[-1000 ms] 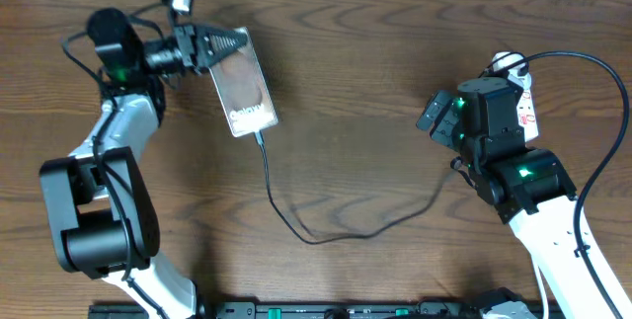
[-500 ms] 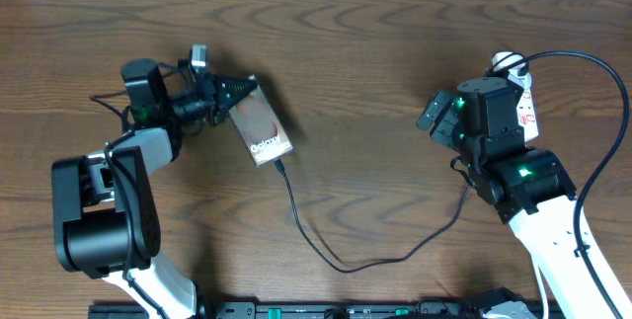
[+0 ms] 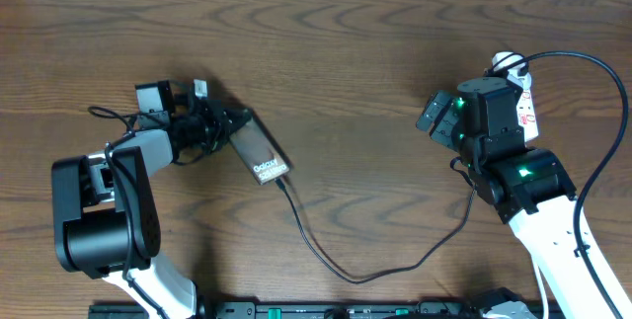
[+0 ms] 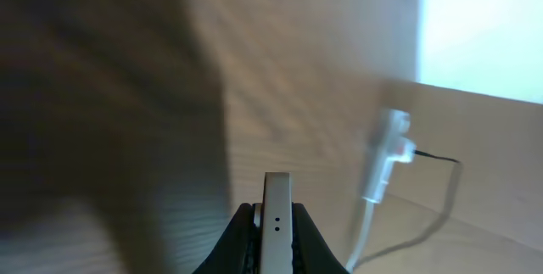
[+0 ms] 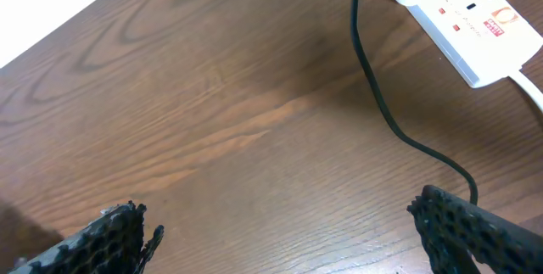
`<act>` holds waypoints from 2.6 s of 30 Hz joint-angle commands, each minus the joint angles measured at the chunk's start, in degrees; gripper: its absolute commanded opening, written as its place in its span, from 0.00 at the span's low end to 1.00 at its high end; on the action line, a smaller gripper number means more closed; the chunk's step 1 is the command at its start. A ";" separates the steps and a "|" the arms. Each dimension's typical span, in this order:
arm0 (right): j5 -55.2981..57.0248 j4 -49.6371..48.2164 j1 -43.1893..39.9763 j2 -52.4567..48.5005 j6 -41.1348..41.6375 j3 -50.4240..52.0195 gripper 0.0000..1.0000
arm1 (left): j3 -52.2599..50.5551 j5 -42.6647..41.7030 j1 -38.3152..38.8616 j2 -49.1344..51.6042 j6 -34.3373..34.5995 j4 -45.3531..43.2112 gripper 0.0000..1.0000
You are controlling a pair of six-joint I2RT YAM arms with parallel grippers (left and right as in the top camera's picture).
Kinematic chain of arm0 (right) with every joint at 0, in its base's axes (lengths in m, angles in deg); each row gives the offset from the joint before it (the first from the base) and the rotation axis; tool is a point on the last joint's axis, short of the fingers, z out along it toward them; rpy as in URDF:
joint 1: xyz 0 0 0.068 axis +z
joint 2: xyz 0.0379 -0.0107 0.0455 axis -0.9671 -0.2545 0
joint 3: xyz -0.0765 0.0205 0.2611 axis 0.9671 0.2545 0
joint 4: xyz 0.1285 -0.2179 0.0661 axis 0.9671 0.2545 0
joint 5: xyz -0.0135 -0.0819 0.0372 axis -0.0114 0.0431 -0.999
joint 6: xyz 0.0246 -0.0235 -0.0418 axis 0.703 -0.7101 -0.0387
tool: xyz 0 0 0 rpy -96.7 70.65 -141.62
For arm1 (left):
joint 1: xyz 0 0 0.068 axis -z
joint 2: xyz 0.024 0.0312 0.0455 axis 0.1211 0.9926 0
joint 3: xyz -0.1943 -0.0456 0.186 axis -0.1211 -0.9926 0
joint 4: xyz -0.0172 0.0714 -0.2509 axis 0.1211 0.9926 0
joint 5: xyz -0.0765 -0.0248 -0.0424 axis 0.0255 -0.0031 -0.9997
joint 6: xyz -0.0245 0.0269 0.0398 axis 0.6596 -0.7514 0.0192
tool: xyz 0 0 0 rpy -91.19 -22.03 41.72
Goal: Plug charger to phone and switch on socket
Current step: 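Lower the phone with the left gripper and lay it flat on the table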
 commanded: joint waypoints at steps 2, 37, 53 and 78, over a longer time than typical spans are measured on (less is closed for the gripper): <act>0.28 0.07 0.17 -0.17 -0.68 0.09 0.99 | 0.68 6.08 -0.13 -0.46 -4.66 4.13 0.07; 0.11 0.07 0.17 -0.17 -0.66 0.11 0.99 | 0.68 13.27 -0.13 -0.46 -4.81 13.92 0.45; 0.09 0.04 0.17 -0.17 -0.66 0.11 0.99 | 3.17 19.69 -0.13 -0.48 -4.57 22.95 0.67; -0.15 0.04 0.17 -0.17 -0.66 0.09 0.99 | 4.24 24.87 -0.13 -0.48 -5.95 32.41 0.80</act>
